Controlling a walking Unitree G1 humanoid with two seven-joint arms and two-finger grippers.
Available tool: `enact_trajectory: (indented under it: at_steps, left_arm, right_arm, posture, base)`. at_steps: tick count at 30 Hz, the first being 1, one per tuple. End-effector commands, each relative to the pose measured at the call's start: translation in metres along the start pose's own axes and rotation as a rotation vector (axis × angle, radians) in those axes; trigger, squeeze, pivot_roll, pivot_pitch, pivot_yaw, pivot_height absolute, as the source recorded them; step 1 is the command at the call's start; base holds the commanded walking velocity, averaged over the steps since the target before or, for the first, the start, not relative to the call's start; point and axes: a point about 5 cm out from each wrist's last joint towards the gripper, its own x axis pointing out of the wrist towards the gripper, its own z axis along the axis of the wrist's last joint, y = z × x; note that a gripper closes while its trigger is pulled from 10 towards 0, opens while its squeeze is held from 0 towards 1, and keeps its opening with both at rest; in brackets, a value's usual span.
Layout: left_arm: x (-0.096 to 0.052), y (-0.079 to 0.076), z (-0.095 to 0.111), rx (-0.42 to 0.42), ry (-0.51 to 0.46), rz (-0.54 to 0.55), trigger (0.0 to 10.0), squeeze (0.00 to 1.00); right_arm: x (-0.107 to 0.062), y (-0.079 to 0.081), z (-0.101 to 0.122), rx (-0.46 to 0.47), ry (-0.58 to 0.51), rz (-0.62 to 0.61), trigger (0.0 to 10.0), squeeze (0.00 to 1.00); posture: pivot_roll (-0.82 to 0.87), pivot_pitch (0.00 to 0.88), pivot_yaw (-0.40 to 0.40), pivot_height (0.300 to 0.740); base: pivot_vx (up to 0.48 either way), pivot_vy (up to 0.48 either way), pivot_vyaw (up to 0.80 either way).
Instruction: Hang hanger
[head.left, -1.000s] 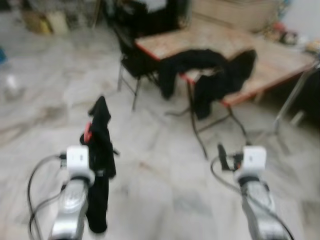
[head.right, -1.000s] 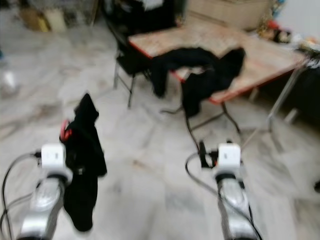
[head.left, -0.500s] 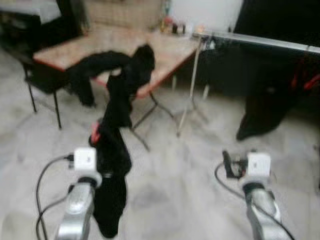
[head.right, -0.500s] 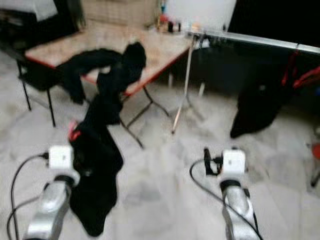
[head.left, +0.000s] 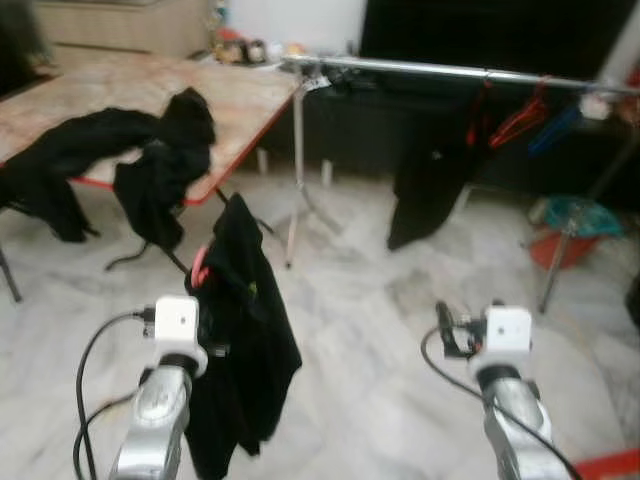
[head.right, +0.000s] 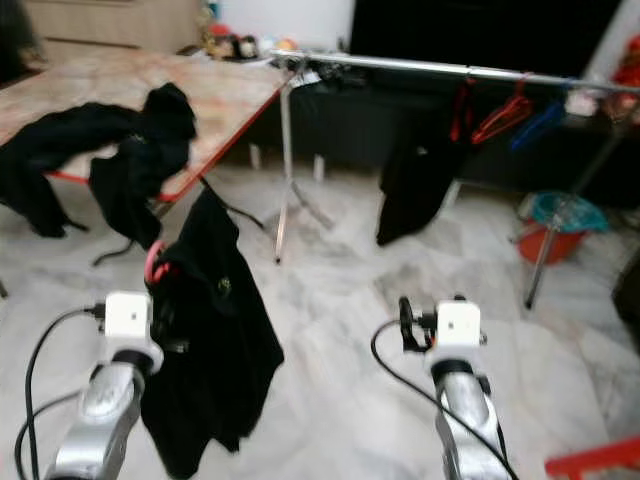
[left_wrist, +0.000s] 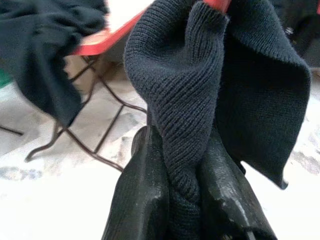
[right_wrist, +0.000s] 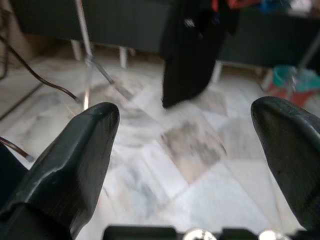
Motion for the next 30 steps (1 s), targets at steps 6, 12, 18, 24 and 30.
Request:
enact_trajectory:
  at_steps: [6, 12, 18, 24, 30]
  left_arm:
    - [0.003, -0.006, 0.009, -0.007, -0.044, -0.028, 10.0, 0.00]
    - [0.002, -0.005, 0.008, -0.010, -0.046, -0.029, 10.0, 0.00]
    - [0.002, -0.002, 0.013, -0.022, -0.072, -0.020, 10.0, 0.00]
    - [0.006, -0.003, 0.018, -0.027, -0.079, -0.025, 10.0, 0.00]
    - [0.007, -0.002, 0.016, -0.008, -0.057, -0.010, 10.0, 0.00]
  right_arm:
    - [-0.002, -0.015, -0.010, -0.021, 0.041, -0.062, 10.0, 0.00]
    - [-0.014, -0.038, -0.060, -0.091, 0.318, -0.207, 10.0, 0.00]
    - [-0.052, -0.039, -0.114, -0.124, 0.648, -0.236, 10.0, 0.00]
    - [-0.082, -0.030, -0.142, -0.117, 0.842, -0.198, 10.0, 0.00]
    - [-0.104, -0.024, -0.158, -0.102, 0.959, -0.181, 10.0, 0.00]
  posture:
    - [0.09, 0.000, 0.000, 0.732]
    - [0.09, 0.000, 0.002, 0.732]
    - [0.10, 0.000, 0.009, 0.732]
    - [0.11, 0.000, 0.019, 0.732]
    - [0.11, 0.000, 0.009, 0.732]
  base:
    - [0.000, 0.000, -0.79]
    - [0.000, 0.000, -0.13]
    - [0.000, 0.000, 0.00]
    - [0.000, 0.000, 0.00]
    - [0.000, 0.000, 0.00]
